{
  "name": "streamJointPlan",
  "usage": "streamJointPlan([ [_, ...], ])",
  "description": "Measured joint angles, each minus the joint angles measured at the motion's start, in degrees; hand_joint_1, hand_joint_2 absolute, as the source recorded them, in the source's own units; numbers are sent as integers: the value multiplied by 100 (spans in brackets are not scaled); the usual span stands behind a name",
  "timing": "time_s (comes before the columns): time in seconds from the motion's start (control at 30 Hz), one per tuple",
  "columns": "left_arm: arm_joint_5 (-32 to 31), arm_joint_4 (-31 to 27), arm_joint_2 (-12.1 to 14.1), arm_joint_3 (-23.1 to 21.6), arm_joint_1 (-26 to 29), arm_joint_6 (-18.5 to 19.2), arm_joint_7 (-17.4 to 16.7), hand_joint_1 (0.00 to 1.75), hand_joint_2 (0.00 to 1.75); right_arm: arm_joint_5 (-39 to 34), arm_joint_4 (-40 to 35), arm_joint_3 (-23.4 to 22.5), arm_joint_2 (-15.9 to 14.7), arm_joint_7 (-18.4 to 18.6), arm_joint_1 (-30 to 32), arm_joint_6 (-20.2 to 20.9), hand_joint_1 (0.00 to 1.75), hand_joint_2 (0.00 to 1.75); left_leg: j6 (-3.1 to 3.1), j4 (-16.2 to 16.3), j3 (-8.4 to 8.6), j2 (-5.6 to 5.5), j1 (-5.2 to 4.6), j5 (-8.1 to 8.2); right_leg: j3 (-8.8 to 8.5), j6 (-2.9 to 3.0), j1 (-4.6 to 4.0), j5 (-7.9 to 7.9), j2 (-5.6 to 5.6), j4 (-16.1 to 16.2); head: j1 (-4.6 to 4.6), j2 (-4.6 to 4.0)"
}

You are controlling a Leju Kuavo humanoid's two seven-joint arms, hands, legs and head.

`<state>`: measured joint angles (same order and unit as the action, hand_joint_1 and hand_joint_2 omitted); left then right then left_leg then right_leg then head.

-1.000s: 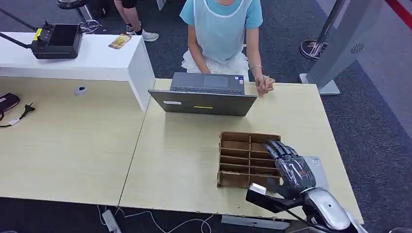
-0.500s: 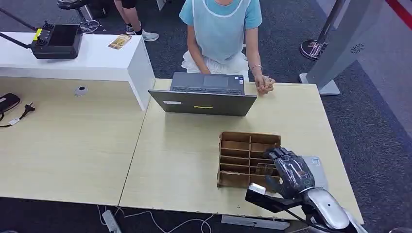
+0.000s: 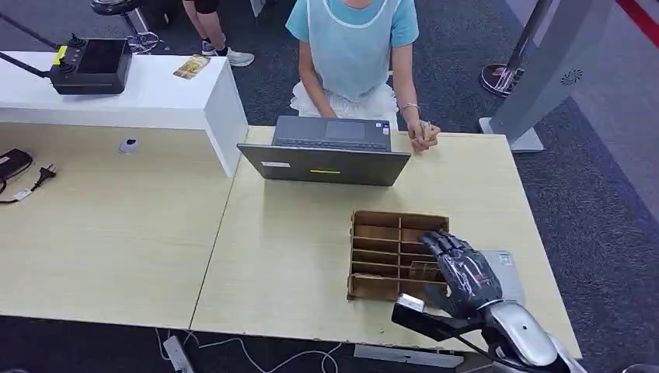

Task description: Pass the card to the sensor for recognition and then transmit it.

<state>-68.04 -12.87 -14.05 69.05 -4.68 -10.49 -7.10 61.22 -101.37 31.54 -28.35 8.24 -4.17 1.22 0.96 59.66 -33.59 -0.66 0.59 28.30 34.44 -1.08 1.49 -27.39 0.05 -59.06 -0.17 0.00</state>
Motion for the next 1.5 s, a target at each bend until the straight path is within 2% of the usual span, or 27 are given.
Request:
streamJointPlan([
  [0.83, 0, -26, -22, 0, -4, 15, 0, 0, 0, 122, 308, 243, 96, 122, -304, 101, 65, 175, 0, 0, 0, 0, 0, 0, -1, 0, 0, 0, -1, 0, 0, 0],
  [0.93, 0, -28, -22, 0, -4, 20, 2, 0, 0, 131, 315, 245, 103, 138, -304, 101, 73, 175, 0, 0, 0, 0, 0, 0, -1, 0, 0, 0, -1, 0, 0, 0],
  [1.03, 0, -28, -24, 0, -4, 20, 0, 0, 0, 142, 315, 249, 107, 168, -303, 98, 98, 175, 0, 0, 0, 0, 0, 0, -1, 0, 0, 0, 0, 0, 0, 0],
  [1.13, -2, -28, -24, 0, -3, 20, 0, 0, 0, 162, 315, 254, 109, 188, -303, 98, 96, 175, 0, 0, 0, 0, 0, 0, -1, 0, 0, 0, 0, 0, 0, 0],
  [1.47, -33, -35, -26, 0, -3, 20, 0, 0, 0, 181, 315, 254, 109, 195, -301, 94, 122, 175, 0, 0, 1, 0, 0, 0, -1, 0, 0, 0, 0, 0, 0, 0],
  [1.5, -33, -35, -26, 0, -3, 20, 0, 0, 0, 181, 315, 254, 109, 195, -301, 94, 120, 175, 0, 0, 1, 0, 0, 0, -1, 0, 0, 0, 0, 0, 0, 0],
])
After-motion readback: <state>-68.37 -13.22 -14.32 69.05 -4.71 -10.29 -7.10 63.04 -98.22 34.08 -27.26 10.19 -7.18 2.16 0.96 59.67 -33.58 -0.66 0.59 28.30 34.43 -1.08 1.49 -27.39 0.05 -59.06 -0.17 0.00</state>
